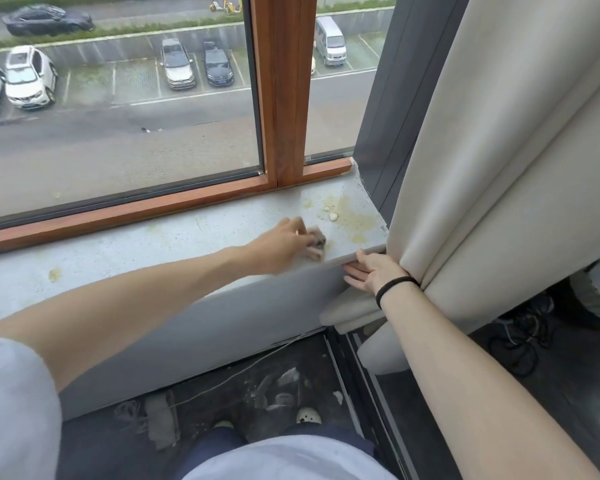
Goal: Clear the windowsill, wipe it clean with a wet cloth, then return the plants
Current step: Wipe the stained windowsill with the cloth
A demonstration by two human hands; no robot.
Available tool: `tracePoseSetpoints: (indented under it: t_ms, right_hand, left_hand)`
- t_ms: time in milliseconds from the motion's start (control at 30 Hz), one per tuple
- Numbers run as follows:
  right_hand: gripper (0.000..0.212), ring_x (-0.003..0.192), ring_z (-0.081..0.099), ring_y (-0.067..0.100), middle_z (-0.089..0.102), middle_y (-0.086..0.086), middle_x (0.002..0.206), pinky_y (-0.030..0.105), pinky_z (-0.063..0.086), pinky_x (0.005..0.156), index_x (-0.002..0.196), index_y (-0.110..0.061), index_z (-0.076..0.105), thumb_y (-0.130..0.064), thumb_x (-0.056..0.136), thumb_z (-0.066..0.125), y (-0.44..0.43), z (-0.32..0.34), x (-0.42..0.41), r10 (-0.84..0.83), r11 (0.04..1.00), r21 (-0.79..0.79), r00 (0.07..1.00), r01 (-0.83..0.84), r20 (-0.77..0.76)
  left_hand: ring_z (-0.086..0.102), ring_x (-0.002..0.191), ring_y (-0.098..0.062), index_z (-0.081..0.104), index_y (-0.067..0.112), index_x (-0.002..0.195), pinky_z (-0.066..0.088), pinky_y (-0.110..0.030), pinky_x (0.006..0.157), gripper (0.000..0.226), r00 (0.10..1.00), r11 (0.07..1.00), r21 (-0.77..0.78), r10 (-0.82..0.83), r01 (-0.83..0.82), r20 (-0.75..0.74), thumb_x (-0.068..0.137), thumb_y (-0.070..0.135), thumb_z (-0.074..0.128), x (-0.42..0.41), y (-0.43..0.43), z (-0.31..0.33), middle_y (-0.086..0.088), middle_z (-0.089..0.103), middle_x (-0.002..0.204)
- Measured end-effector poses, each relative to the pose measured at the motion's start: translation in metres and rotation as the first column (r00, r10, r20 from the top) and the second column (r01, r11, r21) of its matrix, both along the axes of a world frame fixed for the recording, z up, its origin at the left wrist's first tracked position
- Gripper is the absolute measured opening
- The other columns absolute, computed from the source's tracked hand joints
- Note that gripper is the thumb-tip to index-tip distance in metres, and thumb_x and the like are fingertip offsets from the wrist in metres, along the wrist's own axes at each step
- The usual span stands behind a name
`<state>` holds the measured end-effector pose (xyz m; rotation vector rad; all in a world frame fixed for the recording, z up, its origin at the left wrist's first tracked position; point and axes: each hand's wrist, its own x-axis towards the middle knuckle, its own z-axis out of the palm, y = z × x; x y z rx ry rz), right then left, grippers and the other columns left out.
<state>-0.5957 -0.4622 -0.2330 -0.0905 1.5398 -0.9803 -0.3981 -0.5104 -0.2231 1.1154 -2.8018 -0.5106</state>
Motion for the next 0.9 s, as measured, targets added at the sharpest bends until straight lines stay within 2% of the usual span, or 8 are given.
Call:
tracePoseSetpoints:
  t_ms: [67, 267, 367, 433, 533, 667, 733, 900]
  right_hand:
    - [0.013, 0.119, 0.055, 0.033, 0.056, 0.021, 0.128, 0.051, 0.04, 0.099, 0.088, -0.007, 0.049, -0.009, 0.1, 0.044, 0.0, 0.0, -0.001, 0.006, 1.0, 0.002, 1.0, -0.006, -0.003]
    - [0.006, 0.119, 0.055, 0.032, 0.056, 0.022, 0.127, 0.051, 0.041, 0.099, 0.102, -0.005, 0.049, -0.008, 0.099, 0.045, 0.002, 0.001, -0.002, 0.014, 1.0, -0.006, 1.0, -0.014, -0.005]
    - [0.008, 0.119, 0.055, 0.032, 0.056, 0.021, 0.128, 0.051, 0.04, 0.1, 0.092, -0.006, 0.05, -0.007, 0.099, 0.046, 0.001, 0.003, -0.003, 0.017, 1.0, -0.001, 1.0, -0.017, 0.01]
    - [0.015, 0.123, 0.052, 0.031, 0.055, 0.02, 0.131, 0.051, 0.038, 0.102, 0.085, -0.007, 0.048, -0.008, 0.1, 0.044, 0.001, 0.003, -0.003, 0.031, 1.0, -0.003, 0.999, -0.031, 0.007]
    - [0.014, 0.124, 0.05, 0.032, 0.05, 0.02, 0.135, 0.049, 0.04, 0.1, 0.109, -0.003, 0.051, -0.011, 0.099, 0.047, 0.004, 0.007, -0.002, 0.045, 0.999, 0.0, 0.999, -0.045, -0.014]
    - [0.046, 0.12, 0.054, 0.032, 0.047, 0.019, 0.136, 0.044, 0.045, 0.097, 0.137, -0.004, 0.037, -0.015, 0.096, 0.054, 0.01, 0.016, -0.007, -0.02, 1.0, 0.0, 1.0, 0.02, -0.024]
    - [0.046, 0.121, 0.053, 0.031, 0.047, 0.02, 0.137, 0.043, 0.043, 0.1, 0.139, -0.004, 0.037, -0.022, 0.098, 0.05, 0.011, 0.022, -0.012, -0.089, 0.996, 0.013, 0.995, 0.088, 0.035]
    - [0.059, 0.128, 0.048, 0.028, 0.047, 0.018, 0.139, 0.04, 0.037, 0.108, 0.14, 0.0, 0.036, -0.044, 0.101, 0.033, 0.007, 0.032, -0.028, -0.171, 0.985, 0.029, 0.978, 0.169, 0.119]
  left_hand:
    - [0.046, 0.101, -0.03, 0.062, 0.014, 0.125, 0.043, -0.037, 0.084, 0.034, 0.997, 0.997, 0.04, -0.057, 0.059, -0.05, 0.091, 0.012, 0.059, 0.008, 0.002, -0.001, -0.014, 0.049, 0.11]
    - [0.045, 0.119, -0.031, 0.064, 0.021, 0.119, 0.04, -0.034, 0.097, 0.047, 0.924, 0.926, 0.122, 0.369, -0.357, -0.097, 0.082, -0.008, 0.054, 0.016, -0.024, 0.006, -0.014, 0.045, 0.132]
    - [0.044, 0.117, -0.03, 0.061, 0.022, 0.123, 0.042, -0.037, 0.095, 0.047, 0.96, 0.954, 0.133, 0.276, -0.267, -0.052, 0.083, -0.003, 0.055, -0.003, 0.007, -0.006, -0.011, 0.044, 0.132]
    - [0.048, 0.11, -0.028, 0.061, 0.015, 0.125, 0.041, -0.021, 0.081, 0.043, 0.987, 0.981, 0.15, 0.137, -0.123, -0.086, 0.087, -0.004, 0.052, -0.018, 0.031, -0.01, -0.012, 0.047, 0.125]
    - [0.047, 0.095, -0.024, 0.059, 0.005, 0.127, 0.029, -0.011, 0.066, 0.04, 0.992, 0.989, 0.145, 0.017, 0.001, -0.125, 0.089, -0.005, 0.051, -0.026, 0.042, -0.01, -0.015, 0.05, 0.111]
    - [0.05, 0.096, -0.02, 0.063, 0.003, 0.114, 0.035, -0.003, 0.069, 0.034, 0.967, 0.981, 0.117, 0.173, -0.154, -0.185, 0.086, -0.012, 0.051, -0.017, 0.005, 0.004, -0.012, 0.049, 0.114]
    - [0.056, 0.099, -0.022, 0.062, 0.006, 0.105, 0.039, -0.007, 0.067, 0.023, 0.941, 0.967, 0.059, 0.254, -0.247, -0.223, 0.091, -0.008, 0.049, -0.012, -0.018, 0.011, -0.012, 0.049, 0.11]
    - [0.044, 0.105, -0.029, 0.06, 0.01, 0.126, 0.028, -0.021, 0.089, 0.04, 0.913, 0.925, -0.112, 0.329, -0.363, -0.24, 0.094, -0.005, 0.041, -0.023, -0.056, 0.007, -0.011, 0.048, 0.105]
